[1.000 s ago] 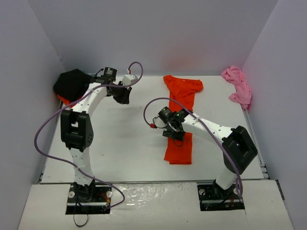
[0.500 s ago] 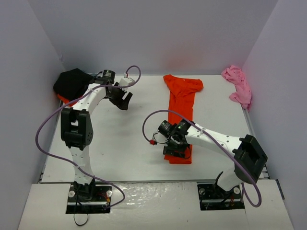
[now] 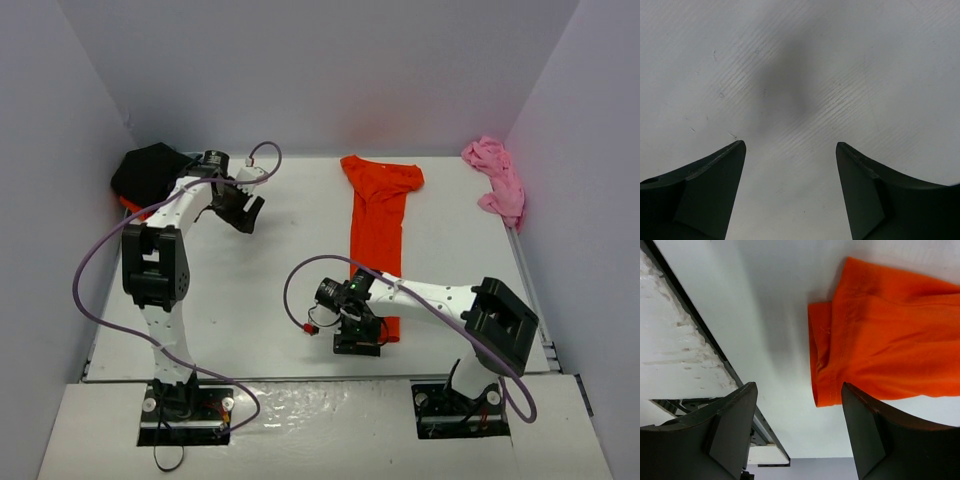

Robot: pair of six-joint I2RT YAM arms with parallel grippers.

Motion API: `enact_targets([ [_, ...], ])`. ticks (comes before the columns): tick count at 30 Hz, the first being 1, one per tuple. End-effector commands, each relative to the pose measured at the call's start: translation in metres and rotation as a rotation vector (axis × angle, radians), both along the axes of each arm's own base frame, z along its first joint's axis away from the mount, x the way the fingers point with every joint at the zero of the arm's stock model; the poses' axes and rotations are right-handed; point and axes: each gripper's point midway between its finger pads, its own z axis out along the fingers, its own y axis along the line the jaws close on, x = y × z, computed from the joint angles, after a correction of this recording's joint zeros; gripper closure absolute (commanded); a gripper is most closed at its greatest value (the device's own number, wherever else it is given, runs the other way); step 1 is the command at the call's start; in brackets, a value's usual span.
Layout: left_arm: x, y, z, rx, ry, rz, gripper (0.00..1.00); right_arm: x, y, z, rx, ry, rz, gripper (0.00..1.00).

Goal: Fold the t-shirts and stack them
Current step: Fold the tshirt

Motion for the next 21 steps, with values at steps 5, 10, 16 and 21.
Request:
enact_targets([
  [5, 0.015, 0.007, 0.026, -0.011, -0.082, 0.008, 0.3, 0.003, -0.005, -0.022, -0.114, -0.03, -0.022, 0.36],
  [10, 0.015, 0.007, 0.021, -0.012, -0.075, 0.002, 0.3, 0.018, -0.005, -0.025, -0.148, -0.111, -0.035, 0.37],
  [16, 0.014, 0.008, 0.023, -0.006, -0.076, -0.007, 0.3, 0.029, -0.005, -0.028, -0.178, -0.171, -0.06, 0.4],
  [21, 0.014, 0.009, 0.023, -0.005, -0.076, -0.007, 0.3, 0.036, -0.007, -0.03, -0.19, -0.207, -0.069, 0.42],
])
